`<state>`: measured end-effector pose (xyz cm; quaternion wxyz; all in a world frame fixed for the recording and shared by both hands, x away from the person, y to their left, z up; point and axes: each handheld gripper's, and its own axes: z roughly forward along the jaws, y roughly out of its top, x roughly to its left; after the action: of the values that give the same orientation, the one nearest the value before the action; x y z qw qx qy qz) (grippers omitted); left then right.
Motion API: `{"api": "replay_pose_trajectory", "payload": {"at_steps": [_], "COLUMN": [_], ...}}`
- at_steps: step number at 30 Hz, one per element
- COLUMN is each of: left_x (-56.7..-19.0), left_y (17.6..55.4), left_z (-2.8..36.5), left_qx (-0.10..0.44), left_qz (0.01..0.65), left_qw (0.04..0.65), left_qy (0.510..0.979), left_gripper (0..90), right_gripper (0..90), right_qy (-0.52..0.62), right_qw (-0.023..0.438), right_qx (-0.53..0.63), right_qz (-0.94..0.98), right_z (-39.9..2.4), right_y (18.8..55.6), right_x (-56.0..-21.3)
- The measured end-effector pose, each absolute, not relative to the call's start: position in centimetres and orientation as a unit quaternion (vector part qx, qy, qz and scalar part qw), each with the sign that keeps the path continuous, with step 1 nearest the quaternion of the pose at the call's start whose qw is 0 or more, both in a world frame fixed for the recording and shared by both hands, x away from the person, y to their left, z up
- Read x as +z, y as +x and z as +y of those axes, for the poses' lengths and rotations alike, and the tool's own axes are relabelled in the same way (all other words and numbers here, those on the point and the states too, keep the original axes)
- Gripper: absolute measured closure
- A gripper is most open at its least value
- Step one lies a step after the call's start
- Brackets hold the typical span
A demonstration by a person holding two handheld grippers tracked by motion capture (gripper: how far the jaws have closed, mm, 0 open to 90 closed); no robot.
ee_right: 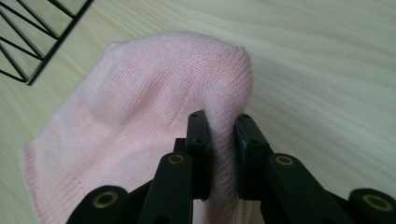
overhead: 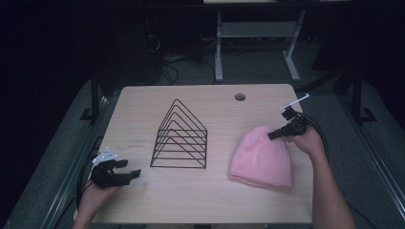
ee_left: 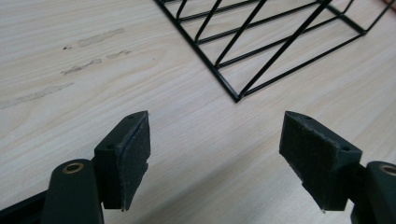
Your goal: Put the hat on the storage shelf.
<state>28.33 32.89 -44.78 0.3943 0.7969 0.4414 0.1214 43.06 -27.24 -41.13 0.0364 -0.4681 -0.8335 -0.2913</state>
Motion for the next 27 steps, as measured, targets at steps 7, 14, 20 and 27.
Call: {"api": "replay_pose_trajectory", "payload": {"at_steps": [7,14,20,27], "left_x": [-44.1,-43.6,-42.8,-41.3], "left_y": [28.3,28.3,28.4,28.8], "left_z": [32.7,32.3,32.1,32.3], "left_qx": [0.107,0.101,0.088,0.073], "left_qz": [0.424,0.408,0.398,0.390], "left_qw": [0.404,0.393,0.394,0.394], "left_qy": [0.803,0.818,0.824,0.829], "left_gripper": [24.8,25.0,25.2,25.2], "right_gripper": [78.0,78.2,78.3,78.4], "right_qy": [-0.449,-0.427,-0.409,-0.392], "right_qw": [0.026,0.015,0.009,-0.007], "right_qx": [-0.303,-0.328,-0.343,-0.366], "right_qz": [-0.840,-0.843,-0.845,-0.844], "right_z": [-26.3,-25.5,-25.1,-24.9], "right_y": [42.7,42.1,41.5,40.9], "right_x": [-39.2,-36.9,-35.2,-32.3]}}
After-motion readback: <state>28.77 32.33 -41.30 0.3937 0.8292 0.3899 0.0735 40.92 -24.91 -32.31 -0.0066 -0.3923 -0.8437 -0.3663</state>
